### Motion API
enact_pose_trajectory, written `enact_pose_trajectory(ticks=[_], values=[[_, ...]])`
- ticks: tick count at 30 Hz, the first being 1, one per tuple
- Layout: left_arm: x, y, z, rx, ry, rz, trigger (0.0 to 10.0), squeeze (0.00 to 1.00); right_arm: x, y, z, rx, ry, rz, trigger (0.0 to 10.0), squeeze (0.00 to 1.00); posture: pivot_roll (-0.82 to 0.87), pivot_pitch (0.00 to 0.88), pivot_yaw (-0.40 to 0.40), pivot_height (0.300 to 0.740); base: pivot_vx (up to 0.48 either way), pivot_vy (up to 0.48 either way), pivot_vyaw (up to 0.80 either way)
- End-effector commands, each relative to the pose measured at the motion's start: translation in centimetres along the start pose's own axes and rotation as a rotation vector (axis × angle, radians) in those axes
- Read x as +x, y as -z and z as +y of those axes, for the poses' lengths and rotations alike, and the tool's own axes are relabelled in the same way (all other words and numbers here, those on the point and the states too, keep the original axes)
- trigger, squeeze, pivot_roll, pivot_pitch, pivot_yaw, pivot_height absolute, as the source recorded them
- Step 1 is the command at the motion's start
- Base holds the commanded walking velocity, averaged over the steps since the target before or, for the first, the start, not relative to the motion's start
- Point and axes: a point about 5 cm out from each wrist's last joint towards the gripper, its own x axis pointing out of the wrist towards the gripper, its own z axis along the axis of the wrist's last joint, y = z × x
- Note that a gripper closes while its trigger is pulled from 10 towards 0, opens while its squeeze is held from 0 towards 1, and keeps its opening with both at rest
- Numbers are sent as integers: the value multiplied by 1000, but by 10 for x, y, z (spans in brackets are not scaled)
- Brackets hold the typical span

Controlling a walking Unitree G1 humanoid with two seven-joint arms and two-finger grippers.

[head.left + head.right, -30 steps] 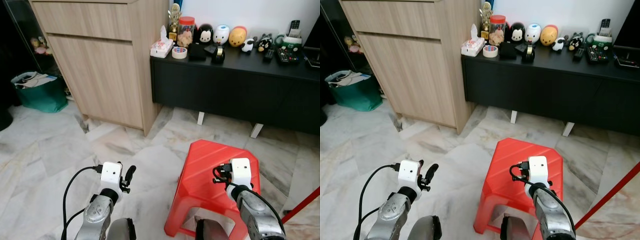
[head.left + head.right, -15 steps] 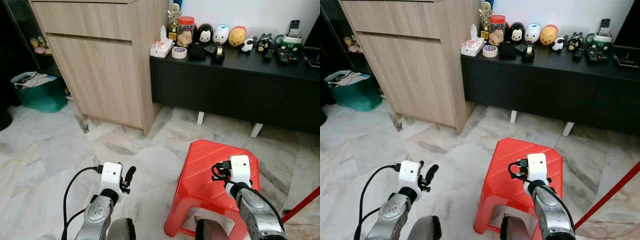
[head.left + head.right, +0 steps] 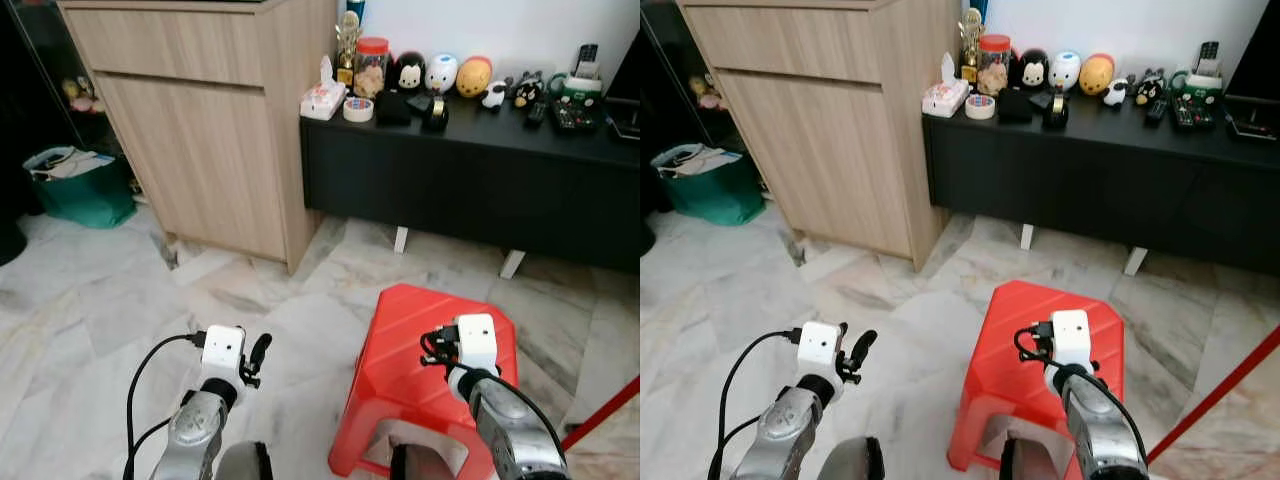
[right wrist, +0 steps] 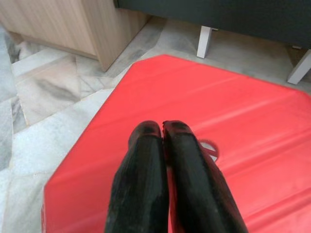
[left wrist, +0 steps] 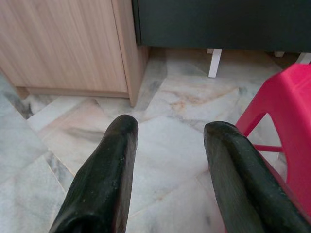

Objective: Hang keys on a hook

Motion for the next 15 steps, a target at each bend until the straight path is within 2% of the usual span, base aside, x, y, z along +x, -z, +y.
enact_pose_trajectory(ticks=[1,8,12,15], values=[[2,-4,1,19,1,-14,10000,0,0,-6,1,0,-8,-19,10000,0,21,0,-3,684,0,0,0],[3,-6,0,25,13,-26,10000,0,1,-11,3,-27,-23,-20,10000,0,21,0,-3,709,0,0,0],[4,-15,2,46,26,-59,10000,0,0,-16,8,-52,-72,-25,10000,0,21,0,-3,709,0,0,0],[6,-26,2,61,75,-94,10000,0,0,-24,11,-103,-130,-30,10000,0,20,0,-1,709,0,0,0]])
